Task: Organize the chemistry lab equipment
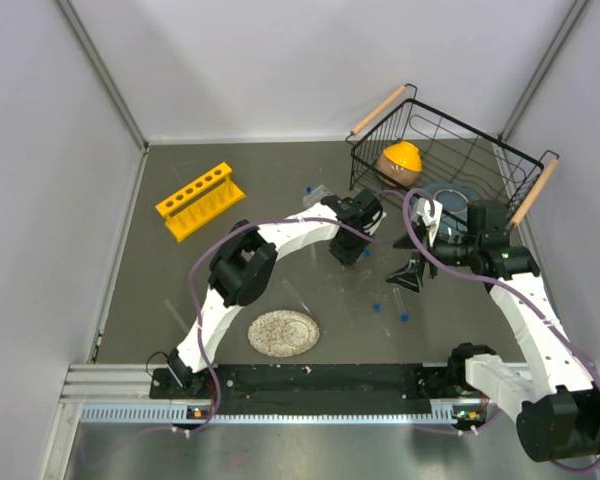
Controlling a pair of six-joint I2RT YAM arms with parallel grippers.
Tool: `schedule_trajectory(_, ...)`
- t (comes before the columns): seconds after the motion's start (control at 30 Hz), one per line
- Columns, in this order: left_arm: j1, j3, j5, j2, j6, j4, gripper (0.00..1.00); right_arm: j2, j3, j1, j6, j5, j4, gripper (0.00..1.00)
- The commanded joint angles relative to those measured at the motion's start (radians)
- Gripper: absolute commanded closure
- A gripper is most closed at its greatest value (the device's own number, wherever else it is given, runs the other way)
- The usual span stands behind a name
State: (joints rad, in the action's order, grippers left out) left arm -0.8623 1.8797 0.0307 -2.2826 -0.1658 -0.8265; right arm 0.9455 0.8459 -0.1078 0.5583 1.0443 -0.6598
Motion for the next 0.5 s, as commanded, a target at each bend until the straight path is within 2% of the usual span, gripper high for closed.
schedule_trajectory(0.0, -0.015, 0.033, -0.023, -0.021, 0.009, -0.008, 0.69, 0.004, 0.039, 0.016, 0.031, 0.040, 0.022, 0.01)
schedule_trajectory(0.03, -0.015, 0.032, -0.022, -0.021, 0.009, -0.005, 0.69, 0.006, 0.041, 0.017, 0.029, 0.042, 0.022, 0.01)
schedule_trajectory(0.13, -0.015, 0.035, -0.032, -0.021, 0.003, 0.006, 0.83, 0.007, 0.041, 0.025, 0.029, 0.045, 0.020, 0.01)
schedule_trajectory(0.23, -0.015, 0.035, -0.060, -0.008, -0.006, 0.024, 0.89, 0.006, 0.039, 0.030, 0.028, 0.051, 0.020, 0.01)
schedule_trajectory(0.47, -0.012, -0.042, -0.069, 0.113, -0.029, 0.131, 0.94, 0.009, 0.038, 0.042, 0.025, 0.060, 0.023, 0.01)
